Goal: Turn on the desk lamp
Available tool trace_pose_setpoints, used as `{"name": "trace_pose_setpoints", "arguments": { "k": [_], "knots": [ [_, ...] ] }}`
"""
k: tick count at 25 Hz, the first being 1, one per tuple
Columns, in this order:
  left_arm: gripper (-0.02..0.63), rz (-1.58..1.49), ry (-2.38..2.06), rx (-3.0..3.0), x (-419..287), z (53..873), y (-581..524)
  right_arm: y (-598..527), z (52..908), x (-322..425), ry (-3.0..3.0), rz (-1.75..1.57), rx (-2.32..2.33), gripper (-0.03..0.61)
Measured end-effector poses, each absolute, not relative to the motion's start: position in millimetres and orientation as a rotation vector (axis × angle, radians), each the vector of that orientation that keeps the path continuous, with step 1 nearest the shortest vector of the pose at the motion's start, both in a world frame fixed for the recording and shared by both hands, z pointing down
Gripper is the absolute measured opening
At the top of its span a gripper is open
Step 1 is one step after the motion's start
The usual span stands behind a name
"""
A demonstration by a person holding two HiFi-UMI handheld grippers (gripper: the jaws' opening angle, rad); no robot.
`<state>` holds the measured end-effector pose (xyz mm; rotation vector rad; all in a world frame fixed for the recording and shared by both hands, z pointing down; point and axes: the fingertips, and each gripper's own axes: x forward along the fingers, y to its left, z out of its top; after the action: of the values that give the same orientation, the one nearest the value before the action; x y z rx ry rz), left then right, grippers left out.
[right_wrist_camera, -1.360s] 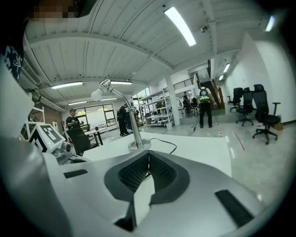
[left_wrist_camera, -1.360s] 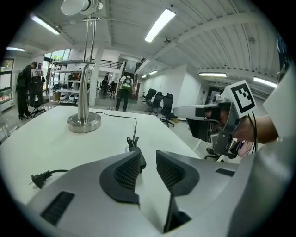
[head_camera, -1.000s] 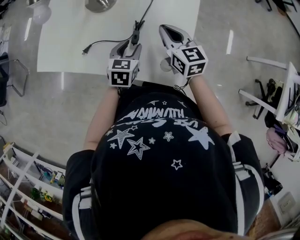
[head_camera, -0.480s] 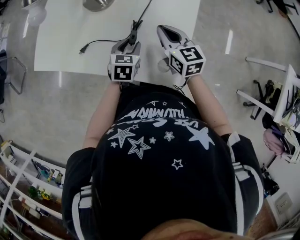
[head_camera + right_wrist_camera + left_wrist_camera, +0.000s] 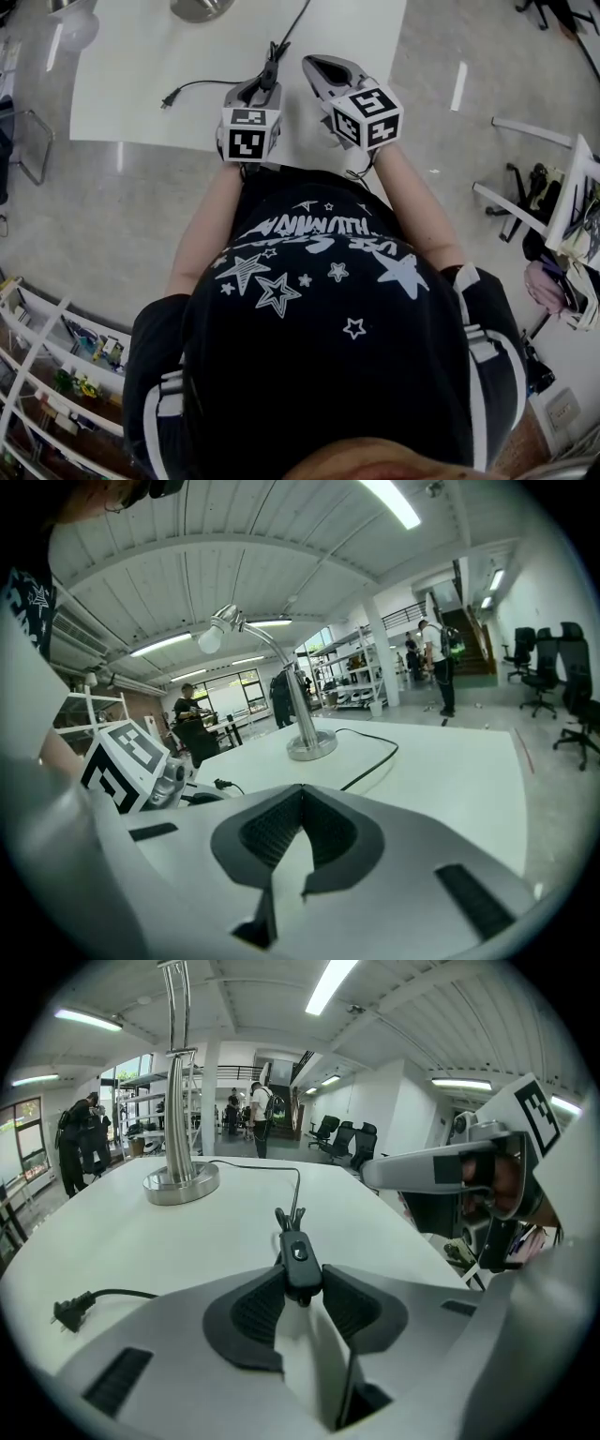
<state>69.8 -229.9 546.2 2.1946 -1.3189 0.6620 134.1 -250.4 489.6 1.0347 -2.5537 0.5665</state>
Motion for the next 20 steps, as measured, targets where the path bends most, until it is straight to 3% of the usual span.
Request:
{"name": "trace_pose_setpoints", "arguments": {
  "k": [20],
  "knots": [
    [0.138,0.7,-1.293,2.2,66.4,546.7,-229.0,-243.7,533.8,61.0,-2.501,0.62,0.461,0.006]
  ]
}}
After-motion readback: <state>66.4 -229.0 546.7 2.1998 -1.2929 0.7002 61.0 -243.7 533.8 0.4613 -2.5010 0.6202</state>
